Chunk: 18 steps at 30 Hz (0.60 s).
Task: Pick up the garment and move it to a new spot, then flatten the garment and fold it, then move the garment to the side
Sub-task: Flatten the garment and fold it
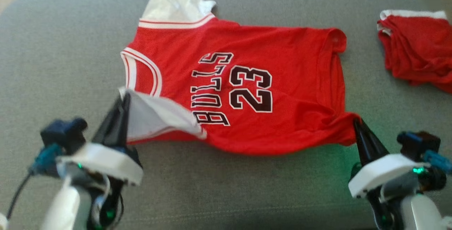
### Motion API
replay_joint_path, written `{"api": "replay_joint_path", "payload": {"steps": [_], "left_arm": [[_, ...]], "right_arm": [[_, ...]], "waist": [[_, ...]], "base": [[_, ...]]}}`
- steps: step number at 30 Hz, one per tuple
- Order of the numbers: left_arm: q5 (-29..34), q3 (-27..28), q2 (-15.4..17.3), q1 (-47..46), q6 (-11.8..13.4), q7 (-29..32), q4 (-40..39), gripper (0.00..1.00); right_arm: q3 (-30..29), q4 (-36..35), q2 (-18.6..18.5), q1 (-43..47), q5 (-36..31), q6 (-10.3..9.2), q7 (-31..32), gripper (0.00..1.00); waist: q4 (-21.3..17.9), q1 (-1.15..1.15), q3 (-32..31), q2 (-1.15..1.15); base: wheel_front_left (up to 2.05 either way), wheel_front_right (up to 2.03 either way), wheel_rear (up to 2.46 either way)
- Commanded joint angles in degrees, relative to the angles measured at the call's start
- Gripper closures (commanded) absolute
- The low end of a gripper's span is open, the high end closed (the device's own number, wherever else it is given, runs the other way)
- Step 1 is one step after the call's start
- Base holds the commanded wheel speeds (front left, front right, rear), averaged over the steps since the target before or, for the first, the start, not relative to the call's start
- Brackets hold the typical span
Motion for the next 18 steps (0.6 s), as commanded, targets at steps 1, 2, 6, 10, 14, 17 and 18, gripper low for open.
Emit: {"api": "replay_joint_path", "payload": {"steps": [1, 2, 6, 10, 14, 17, 18], "left_arm": [[-0.4, 3.0, 1.4, -4.1, -0.4, -0.6, -0.4, 1.0], [-0.7, 3.3, 1.4, -5.6, -0.7, -1.0, 0.6, 1.0], [-1.6, 4.1, 1.3, -10.2, -1.8, -2.5, 5.1, 1.0], [-2.7, 4.7, 0.8, -13.4, -2.6, -4.1, 10.4, 1.0], [-3.0, 4.8, 0.3, -15.4, -3.7, -7.4, 14.8, 1.0], [-3.0, 4.7, 0.0, -16.3, -4.6, -10.1, 17.7, 0.0], [-3.1, 4.5, -0.2, -16.6, -5.2, -11.3, 18.3, 0.0]], "right_arm": [[1.4, -0.8, -0.5, -2.7, 0.6, -0.04, -0.4, 1.0], [1.3, 0.0, -0.5, -3.7, 0.8, -0.04, -0.6, 1.0], [0.8, 3.2, -0.5, -7.3, 2.0, -0.04, -1.9, 1.0], [0.5, 6.4, -0.5, -10.3, 2.5, -0.04, -3.2, 1.0], [1.1, 9.0, -0.5, -12.3, 3.0, -0.04, -4.3, 1.0], [1.4, 10.3, -0.5, -12.8, 3.4, -0.04, -5.3, 0.18], [1.7, 10.3, -0.5, -12.8, 3.7, -0.04, -6.0, 0.0]], "waist": [[-0.8, 0.0, 1.9, 0.0], [-0.9, 0.0, 2.4, 0.0], [-1.0, 0.0, 4.1, 0.0], [-1.0, 0.0, 5.7, 0.0], [-0.9, 0.0, 6.5, 0.0], [-0.7, 0.0, 6.8, 0.0], [-0.7, 0.0, 6.8, 0.0]], "base": [[0.0, 0.0, 0.0], [0.0, 0.0, 0.0], [0.0, 0.0, 0.0], [0.0, 0.0, 0.0], [0.0, 0.0, 0.0], [0.0, 0.0, 0.0], [0.0, 0.0, 0.0]]}}
